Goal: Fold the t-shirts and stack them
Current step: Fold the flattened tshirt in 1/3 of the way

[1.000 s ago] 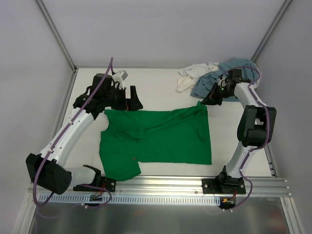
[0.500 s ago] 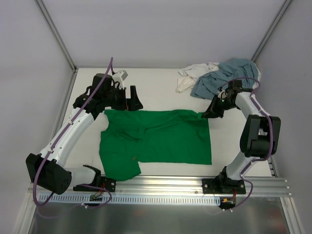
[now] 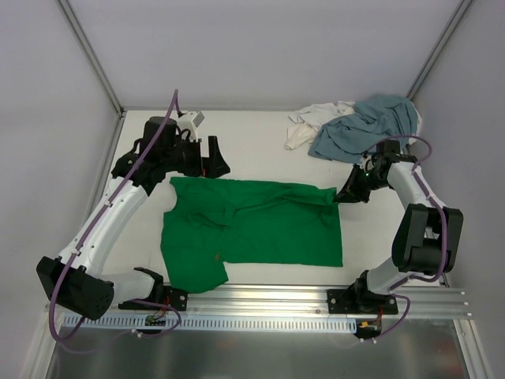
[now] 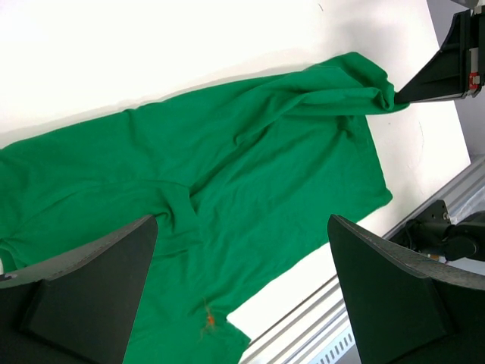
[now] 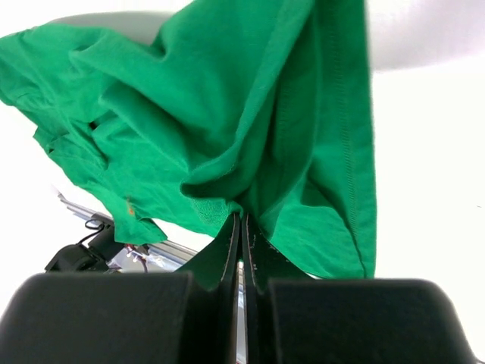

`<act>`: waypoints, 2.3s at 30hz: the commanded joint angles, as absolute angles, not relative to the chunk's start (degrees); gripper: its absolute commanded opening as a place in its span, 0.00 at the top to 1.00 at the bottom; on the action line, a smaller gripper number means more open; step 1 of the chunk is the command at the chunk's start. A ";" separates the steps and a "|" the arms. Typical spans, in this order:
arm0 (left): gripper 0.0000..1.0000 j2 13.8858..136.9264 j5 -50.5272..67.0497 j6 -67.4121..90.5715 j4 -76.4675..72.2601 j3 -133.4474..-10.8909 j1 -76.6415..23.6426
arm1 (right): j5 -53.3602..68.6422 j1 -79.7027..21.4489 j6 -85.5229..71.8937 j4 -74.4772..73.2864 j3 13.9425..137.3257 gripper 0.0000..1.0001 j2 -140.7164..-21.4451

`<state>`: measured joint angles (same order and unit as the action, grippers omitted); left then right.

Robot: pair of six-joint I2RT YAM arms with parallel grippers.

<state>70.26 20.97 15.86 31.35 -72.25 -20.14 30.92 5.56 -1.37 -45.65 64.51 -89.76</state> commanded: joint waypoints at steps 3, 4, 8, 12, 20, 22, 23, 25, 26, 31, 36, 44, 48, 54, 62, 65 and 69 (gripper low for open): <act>0.01 68.38 21.36 14.24 32.87 -75.15 -19.69 | 28.30 6.59 -0.53 -46.85 63.20 0.99 -86.66; 0.01 68.29 21.36 14.24 32.96 -75.23 -19.60 | 28.13 6.59 -0.44 -46.67 62.93 1.00 -86.57; 0.01 67.68 21.36 13.89 33.75 -75.15 -19.60 | 27.60 6.59 -0.53 -46.76 62.84 0.39 -87.80; 0.01 67.33 21.01 13.62 34.19 -75.32 -19.69 | 26.11 6.59 -0.70 -46.41 62.75 0.00 -87.63; 0.01 66.80 21.35 13.62 34.19 -74.53 -19.69 | 25.84 6.59 -1.05 -47.11 65.92 0.00 -87.63; 0.01 66.62 21.62 13.36 34.10 -73.92 -19.60 | 26.10 6.59 -1.23 -47.37 66.79 0.00 -87.71; 0.01 66.71 21.97 13.27 34.01 -73.66 -19.69 | 26.19 6.59 -1.40 -47.37 67.32 0.01 -87.80; 0.01 67.23 22.41 12.83 34.45 -72.78 -19.60 | 26.89 6.59 -2.02 -47.55 69.69 0.01 -88.06; 0.01 68.02 22.85 12.66 34.63 -72.43 -19.60 | 27.33 6.59 -2.28 -47.72 71.61 0.00 -88.50; 0.01 71.10 24.08 12.92 32.01 -67.96 -18.02 | 28.04 6.42 -4.91 -47.03 77.07 0.01 -89.82; 0.01 75.49 24.70 14.94 26.89 -63.11 -10.57 | 29.88 6.33 -7.21 -45.44 81.91 0.00 -92.46; 0.01 87.34 17.22 11.78 31.20 -67.67 -7.47 | 31.28 5.98 -7.47 -45.44 84.81 0.00 -96.06; 0.02 93.86 19.77 13.00 32.61 -73.38 -7.47 | 31.38 4.22 -6.25 -45.79 86.66 0.01 -101.06; 0.03 100.45 23.11 13.62 34.71 -78.22 -7.38 | 32.43 1.50 -5.27 -46.67 87.54 0.09 -108.27; 0.03 101.25 26.01 13.45 36.47 -77.17 -7.47 | 32.26 0.26 -5.01 -46.32 84.46 0.94 -110.21; 0.01 100.72 26.98 13.27 36.65 -76.55 -7.56 | 31.64 0.26 -4.22 -47.11 84.46 0.93 -110.56; 0.01 99.76 27.86 13.36 36.74 -75.68 -7.73 | 30.24 0.26 -4.30 -47.64 83.15 0.31 -109.25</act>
<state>102.08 25.36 13.32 35.29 -76.42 -7.46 31.31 0.19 -5.04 -45.80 84.27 -111.07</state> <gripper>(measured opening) 0.985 0.626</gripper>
